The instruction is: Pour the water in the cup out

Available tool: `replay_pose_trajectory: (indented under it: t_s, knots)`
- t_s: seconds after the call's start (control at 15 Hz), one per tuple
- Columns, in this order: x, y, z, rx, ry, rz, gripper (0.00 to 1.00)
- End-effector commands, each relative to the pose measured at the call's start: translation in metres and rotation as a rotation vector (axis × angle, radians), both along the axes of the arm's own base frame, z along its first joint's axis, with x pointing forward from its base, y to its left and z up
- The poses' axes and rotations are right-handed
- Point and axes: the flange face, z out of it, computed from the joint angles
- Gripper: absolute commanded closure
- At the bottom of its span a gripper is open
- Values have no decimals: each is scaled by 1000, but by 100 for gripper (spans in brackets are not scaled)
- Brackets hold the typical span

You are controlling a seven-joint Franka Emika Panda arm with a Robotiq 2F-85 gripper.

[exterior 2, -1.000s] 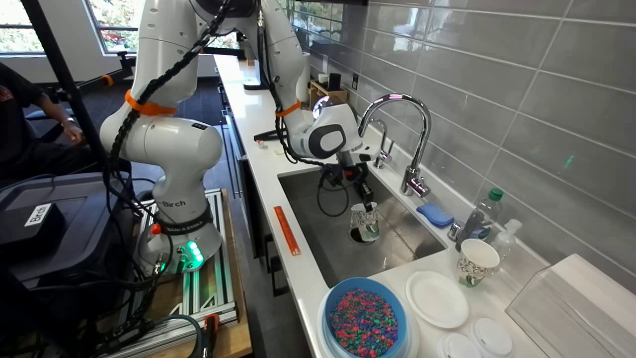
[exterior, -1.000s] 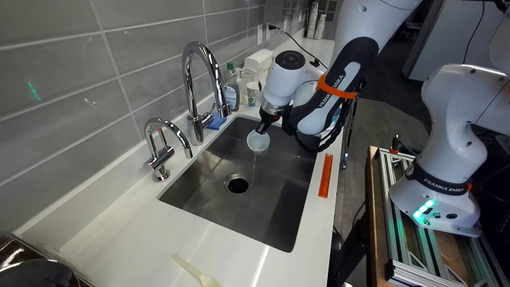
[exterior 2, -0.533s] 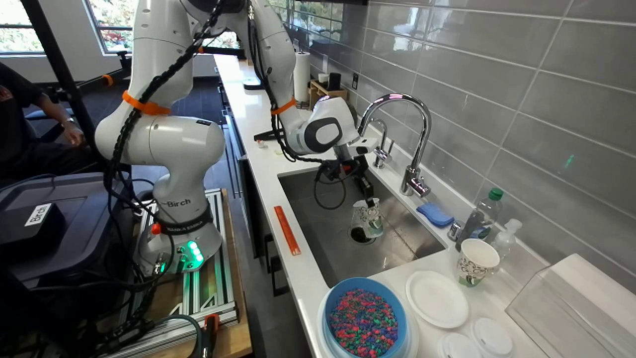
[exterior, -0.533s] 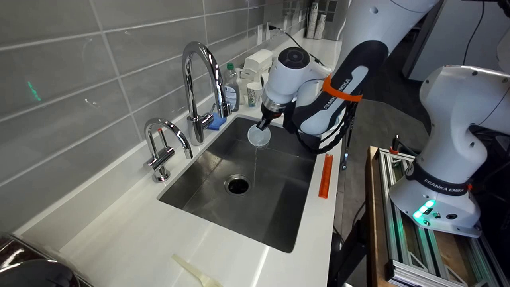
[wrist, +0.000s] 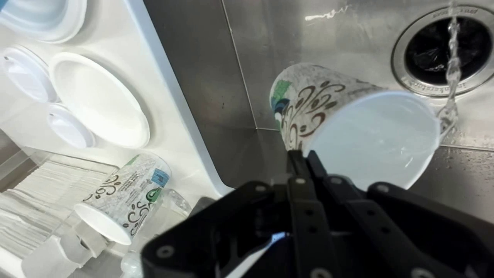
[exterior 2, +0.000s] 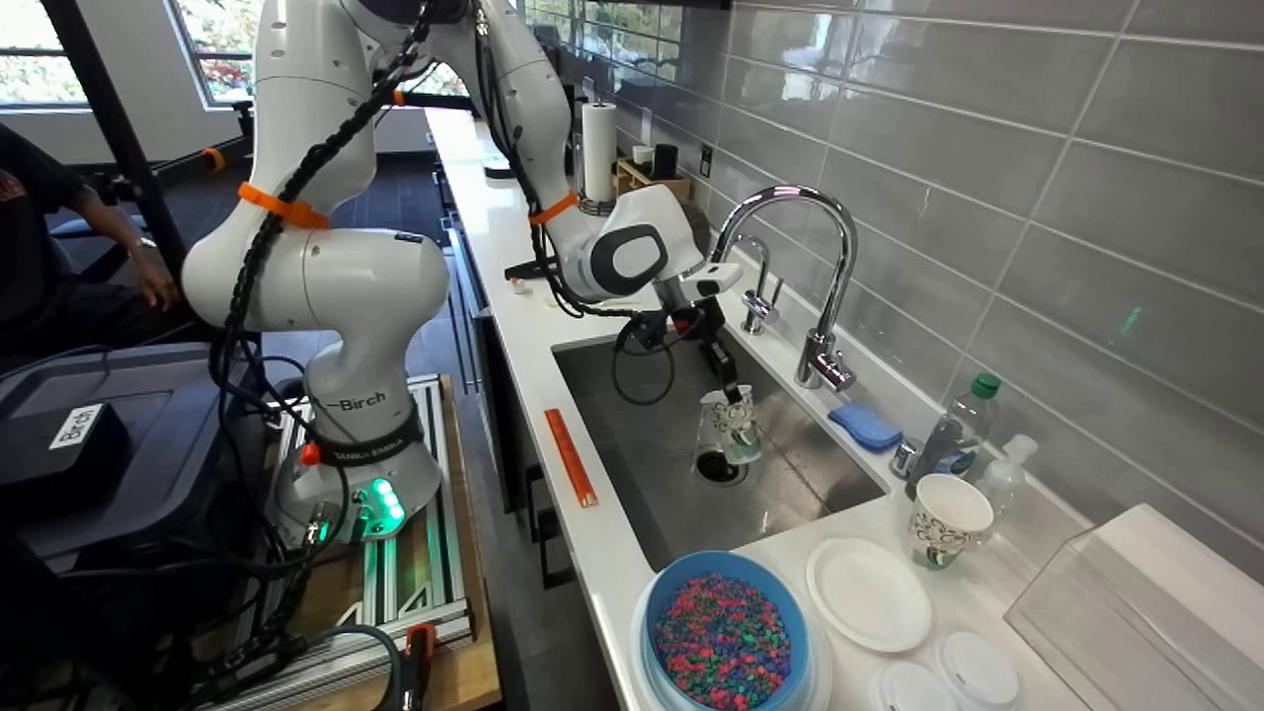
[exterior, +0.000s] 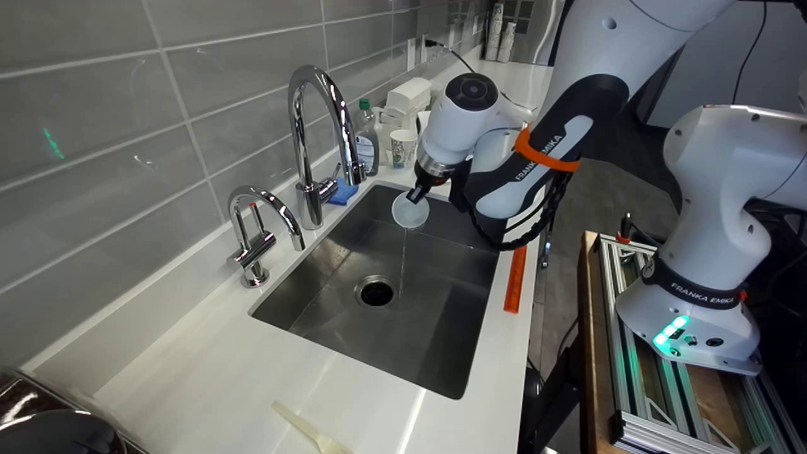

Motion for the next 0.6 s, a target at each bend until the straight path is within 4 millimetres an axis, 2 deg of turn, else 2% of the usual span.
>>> replay_pose_trajectory:
  t_s: [0.0, 0.53]
  knots:
    - [-7, 1, 8, -39, -19, -15, 99]
    - [-14, 1, 24, -84, -69, -37, 99]
